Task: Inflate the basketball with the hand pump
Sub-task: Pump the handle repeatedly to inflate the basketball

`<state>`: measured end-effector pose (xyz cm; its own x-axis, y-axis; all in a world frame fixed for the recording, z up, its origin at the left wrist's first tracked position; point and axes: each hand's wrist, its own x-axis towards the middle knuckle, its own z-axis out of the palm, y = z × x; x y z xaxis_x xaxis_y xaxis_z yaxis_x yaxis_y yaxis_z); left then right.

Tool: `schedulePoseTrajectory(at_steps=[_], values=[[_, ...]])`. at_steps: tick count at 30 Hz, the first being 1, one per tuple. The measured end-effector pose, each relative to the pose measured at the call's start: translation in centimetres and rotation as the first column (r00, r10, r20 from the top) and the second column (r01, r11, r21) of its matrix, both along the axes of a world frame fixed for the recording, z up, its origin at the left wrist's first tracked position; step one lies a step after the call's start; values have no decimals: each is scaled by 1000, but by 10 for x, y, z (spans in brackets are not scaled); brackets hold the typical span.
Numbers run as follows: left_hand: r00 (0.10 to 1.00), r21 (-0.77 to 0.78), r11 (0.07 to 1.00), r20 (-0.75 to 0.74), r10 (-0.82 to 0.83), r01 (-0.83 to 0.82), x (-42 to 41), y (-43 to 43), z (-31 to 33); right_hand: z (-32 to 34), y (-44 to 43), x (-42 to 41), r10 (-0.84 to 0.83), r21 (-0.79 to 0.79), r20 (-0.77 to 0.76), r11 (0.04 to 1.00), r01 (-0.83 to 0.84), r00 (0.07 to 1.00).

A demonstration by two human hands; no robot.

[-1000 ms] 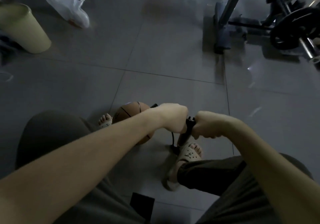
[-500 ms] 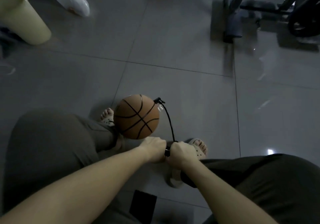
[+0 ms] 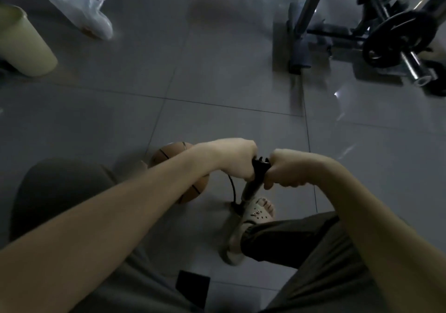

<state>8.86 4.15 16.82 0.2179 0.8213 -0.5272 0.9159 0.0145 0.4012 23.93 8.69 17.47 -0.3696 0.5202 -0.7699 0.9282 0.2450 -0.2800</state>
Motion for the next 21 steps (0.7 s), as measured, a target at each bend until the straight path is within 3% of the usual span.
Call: schedulePoseTrajectory(at_steps=[4,10,17,21], values=[[996,-35,999,-84,-28,25,12,-9,-64,-64,-16,-4,29,34,40,999,-30,999],[996,-34,999,-80,-41,38,19,-24,-141,-153,-30,6,65,83,69,994,-71,995],[993,37,998,-109,-54,59,40,-27,-153,-175,-36,24,8,108,108,994,-20,994],[982,-109,984,-115,-150,138,47,-60,-149,-211,-58,35,80,-51,181,996,-72,980]])
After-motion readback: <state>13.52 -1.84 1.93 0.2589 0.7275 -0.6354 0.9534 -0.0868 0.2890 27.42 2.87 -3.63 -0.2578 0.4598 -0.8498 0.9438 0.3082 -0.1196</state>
